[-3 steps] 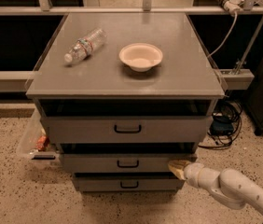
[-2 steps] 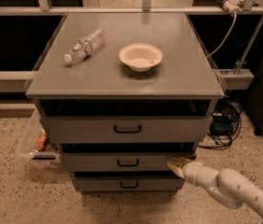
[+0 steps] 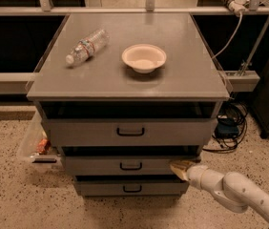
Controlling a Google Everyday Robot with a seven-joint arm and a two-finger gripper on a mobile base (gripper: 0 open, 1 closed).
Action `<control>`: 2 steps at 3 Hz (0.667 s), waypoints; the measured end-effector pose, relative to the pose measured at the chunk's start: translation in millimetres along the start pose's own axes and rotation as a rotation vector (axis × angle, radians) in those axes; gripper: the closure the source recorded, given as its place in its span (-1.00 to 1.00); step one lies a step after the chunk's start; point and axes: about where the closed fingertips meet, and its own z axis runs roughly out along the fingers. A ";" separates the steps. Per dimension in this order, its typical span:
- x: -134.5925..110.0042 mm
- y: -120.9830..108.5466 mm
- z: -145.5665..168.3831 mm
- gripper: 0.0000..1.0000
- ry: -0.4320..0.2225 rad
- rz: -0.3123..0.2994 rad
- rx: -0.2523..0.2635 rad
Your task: Close middle drawer
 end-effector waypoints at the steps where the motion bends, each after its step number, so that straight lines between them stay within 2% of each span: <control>1: 1.0 7.9 -37.5 1.00 0.007 0.026 -0.038; 2: 1.2 24.1 -107.9 0.64 0.051 0.054 -0.071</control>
Offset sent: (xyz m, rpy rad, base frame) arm -0.1596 -0.0901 0.0853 0.0111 0.1597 0.0533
